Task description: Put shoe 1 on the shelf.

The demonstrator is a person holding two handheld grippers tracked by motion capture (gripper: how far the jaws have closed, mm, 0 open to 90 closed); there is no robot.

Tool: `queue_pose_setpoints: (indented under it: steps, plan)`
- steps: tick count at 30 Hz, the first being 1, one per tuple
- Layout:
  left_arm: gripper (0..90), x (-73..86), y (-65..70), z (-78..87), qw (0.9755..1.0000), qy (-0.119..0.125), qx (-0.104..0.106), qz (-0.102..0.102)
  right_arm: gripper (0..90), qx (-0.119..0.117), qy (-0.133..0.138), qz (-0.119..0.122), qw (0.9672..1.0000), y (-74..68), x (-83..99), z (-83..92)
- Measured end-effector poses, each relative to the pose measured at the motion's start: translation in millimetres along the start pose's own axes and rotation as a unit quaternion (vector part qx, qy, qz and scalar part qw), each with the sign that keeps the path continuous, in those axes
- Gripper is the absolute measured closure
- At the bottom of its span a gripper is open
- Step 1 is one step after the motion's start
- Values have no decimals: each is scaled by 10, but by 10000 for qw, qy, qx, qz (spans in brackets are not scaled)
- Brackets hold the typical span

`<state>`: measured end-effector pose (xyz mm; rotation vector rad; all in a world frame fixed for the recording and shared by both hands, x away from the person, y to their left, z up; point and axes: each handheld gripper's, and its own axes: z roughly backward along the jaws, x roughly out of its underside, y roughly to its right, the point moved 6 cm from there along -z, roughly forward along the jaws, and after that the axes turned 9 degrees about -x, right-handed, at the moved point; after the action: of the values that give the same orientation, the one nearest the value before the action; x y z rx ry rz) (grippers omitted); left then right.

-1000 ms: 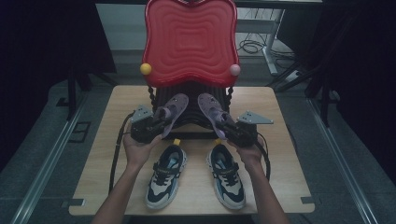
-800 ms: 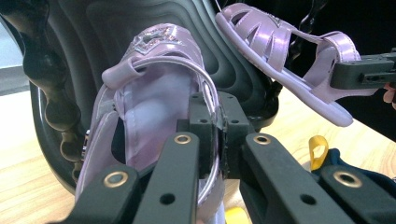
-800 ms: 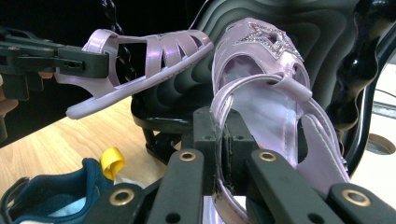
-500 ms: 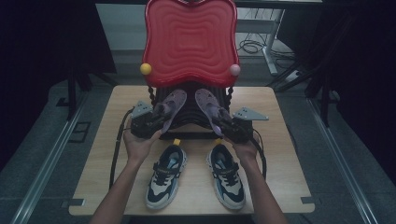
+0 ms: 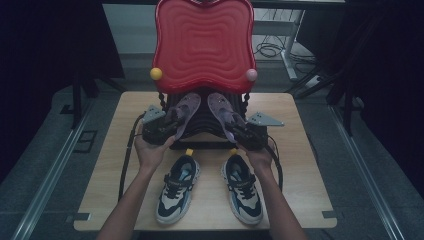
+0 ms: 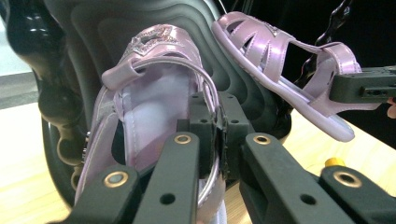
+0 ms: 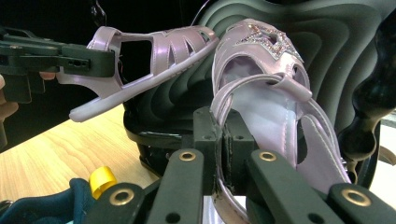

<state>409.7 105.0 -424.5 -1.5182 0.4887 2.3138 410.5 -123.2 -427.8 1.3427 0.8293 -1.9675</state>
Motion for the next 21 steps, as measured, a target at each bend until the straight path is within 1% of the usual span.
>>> queue_pose_setpoints:
  steps: [7, 11, 14, 16, 21]
  plan:
    - [866, -17, 11, -36, 10000, 20, -6, 9, 864, 18, 60, -23, 10000, 9, -16, -45]
    - [866, -48, 13, -48, 10000, 51, -33, -21, 864, 67, 75, -71, 9999, 28, -25, -64]
    - [866, -73, 24, -80, 9999, 99, -70, -33, 864, 104, 126, -97, 9998, 40, -48, -84]
    - [866, -86, 29, -103, 9999, 117, -95, -47, 864, 129, 137, -71, 9998, 48, -68, -97]
    - [866, -132, 35, -146, 9998, 202, -91, -30, 864, 200, 202, -71, 9996, 56, -125, -149]
